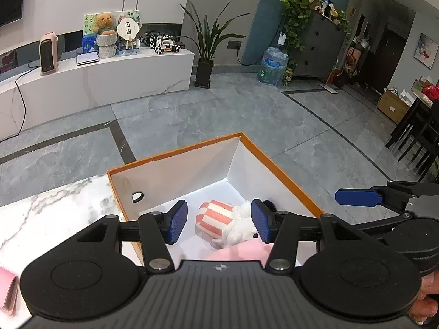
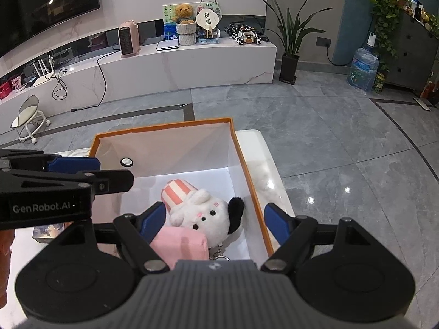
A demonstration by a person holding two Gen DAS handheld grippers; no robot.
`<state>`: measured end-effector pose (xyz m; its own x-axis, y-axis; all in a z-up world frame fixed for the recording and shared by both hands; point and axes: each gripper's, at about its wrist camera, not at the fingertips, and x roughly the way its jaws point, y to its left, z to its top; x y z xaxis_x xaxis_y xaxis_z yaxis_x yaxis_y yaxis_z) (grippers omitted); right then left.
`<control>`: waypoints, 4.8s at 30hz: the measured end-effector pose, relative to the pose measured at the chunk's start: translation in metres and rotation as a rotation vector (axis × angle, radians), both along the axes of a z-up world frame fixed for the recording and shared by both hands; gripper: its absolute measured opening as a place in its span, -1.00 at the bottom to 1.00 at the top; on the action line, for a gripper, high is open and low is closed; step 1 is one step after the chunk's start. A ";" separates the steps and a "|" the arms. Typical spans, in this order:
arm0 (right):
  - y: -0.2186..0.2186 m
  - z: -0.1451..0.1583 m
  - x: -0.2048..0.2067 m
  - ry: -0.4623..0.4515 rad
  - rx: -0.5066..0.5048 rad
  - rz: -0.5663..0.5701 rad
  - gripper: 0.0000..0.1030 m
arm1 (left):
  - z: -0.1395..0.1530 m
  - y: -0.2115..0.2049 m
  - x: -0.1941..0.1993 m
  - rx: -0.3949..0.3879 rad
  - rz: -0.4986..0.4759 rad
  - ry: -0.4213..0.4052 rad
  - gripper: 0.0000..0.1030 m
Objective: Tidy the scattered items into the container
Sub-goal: 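Open the right gripper over the box while the left gripper releases the pouch, then move the left tool to the pink pompom while the right tool approaches the poster book, then close the left gripper on the pink pompom while the right gripper grasps the poster book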
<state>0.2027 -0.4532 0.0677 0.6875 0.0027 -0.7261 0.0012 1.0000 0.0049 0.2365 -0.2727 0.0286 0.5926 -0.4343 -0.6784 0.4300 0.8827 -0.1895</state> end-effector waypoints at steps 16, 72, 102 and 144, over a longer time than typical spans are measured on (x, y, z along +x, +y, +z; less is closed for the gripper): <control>0.024 0.025 -0.011 -0.041 -0.011 0.025 0.57 | 0.026 0.018 -0.015 -0.015 -0.002 -0.050 0.17; 0.294 0.023 -0.018 -0.026 -0.176 0.486 0.64 | 0.013 0.346 -0.094 -0.022 0.414 0.055 0.28; 0.302 -0.093 0.035 0.198 -0.167 0.374 0.96 | -0.078 0.377 -0.102 0.030 0.375 0.250 0.54; 0.296 -0.134 0.062 0.312 -0.049 0.251 0.74 | -0.096 0.379 -0.093 0.029 0.298 0.297 -0.02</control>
<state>0.2644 -0.1570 -0.0665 0.4162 0.1023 -0.9035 -0.2490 0.9685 -0.0050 0.1434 0.1063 -0.0670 0.4660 -0.2514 -0.8483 0.0850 0.9671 -0.2399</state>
